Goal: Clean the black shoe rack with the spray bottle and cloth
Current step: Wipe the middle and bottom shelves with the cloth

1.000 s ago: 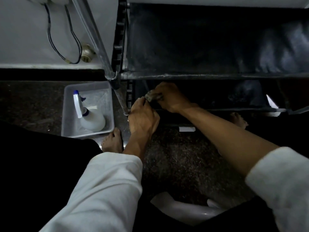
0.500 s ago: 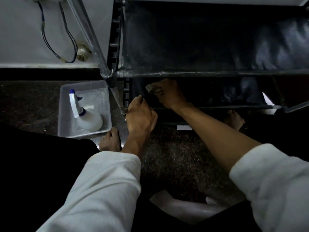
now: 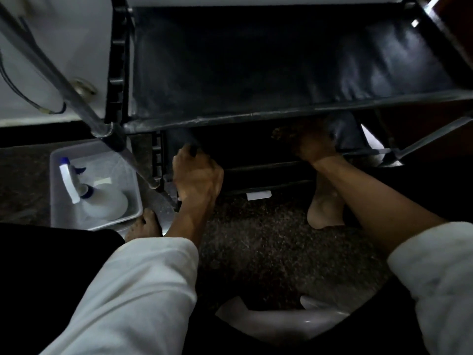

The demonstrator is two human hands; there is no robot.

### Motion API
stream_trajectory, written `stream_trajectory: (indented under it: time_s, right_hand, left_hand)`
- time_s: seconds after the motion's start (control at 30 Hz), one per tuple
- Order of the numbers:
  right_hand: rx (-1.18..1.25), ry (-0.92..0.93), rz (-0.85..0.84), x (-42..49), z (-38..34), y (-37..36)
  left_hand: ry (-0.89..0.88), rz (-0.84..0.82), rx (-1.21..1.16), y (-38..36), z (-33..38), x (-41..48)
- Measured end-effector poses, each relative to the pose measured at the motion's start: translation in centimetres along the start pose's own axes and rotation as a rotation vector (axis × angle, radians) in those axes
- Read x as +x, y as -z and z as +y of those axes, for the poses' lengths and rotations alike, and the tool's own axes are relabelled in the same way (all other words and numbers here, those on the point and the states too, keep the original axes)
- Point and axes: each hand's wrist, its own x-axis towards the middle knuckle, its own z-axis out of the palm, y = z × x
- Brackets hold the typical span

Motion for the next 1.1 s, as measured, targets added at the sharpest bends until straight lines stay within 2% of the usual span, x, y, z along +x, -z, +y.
stream_trajectory:
  time_s: [0.07, 0.17, 0.27, 0.37, 0.5, 0.63, 0.7, 0.8, 1.0, 1.1]
  right_hand:
    - [-0.021, -0.06, 0.082, 0.1, 1.5, 0.2]
    - [-0.116, -0.134, 0.225, -0.3, 3.6, 0.9]
    - [-0.096, -0.18, 0.357, -0.2, 2.9, 0.4]
    - [-0.132, -0.289, 0.234, 0.4, 2.5, 0.3]
    - [-0.075, -0.244, 0.092, 2.1, 0.6, -0.4]
    - [-0.004, 0.014, 0.013, 1.4, -2.0, -1.1]
    - [0.018, 0.055, -0.041, 1.0, -2.3, -1.2]
    - [-0.023, 0.013, -0.068, 0.5, -1.0, -0.1]
    - [-0.169, -0.123, 0.035, -1.3, 5.1, 3.0]
    - [-0.112, -0.22, 0.083, -1.6, 8.0, 5.4]
  left_hand:
    - [-0.241, -0.096, 0.109, -0.5, 1.0, 0.2]
    - [-0.435, -0.314, 0.157, -1.2, 2.9, 1.2]
    - [-0.468, -0.474, 0.257, -1.9, 3.2, 2.5]
    - [-0.483, -0.576, 0.311, -2.5, 3.5, 2.9]
    - [-0.457, -0.582, 0.321, -3.2, 3.7, 3.1]
    - [-0.44, -0.584, 0.32, -3.5, 3.7, 3.2]
    - [-0.427, -0.584, 0.314, -3.6, 3.9, 3.3]
    - [-0.397, -0.59, 0.297, -3.7, 4.1, 3.5]
    - [-0.406, -0.596, 0.3, -3.9, 4.1, 3.7]
    - [-0.391, -0.587, 0.285, -3.9, 4.1, 3.8]
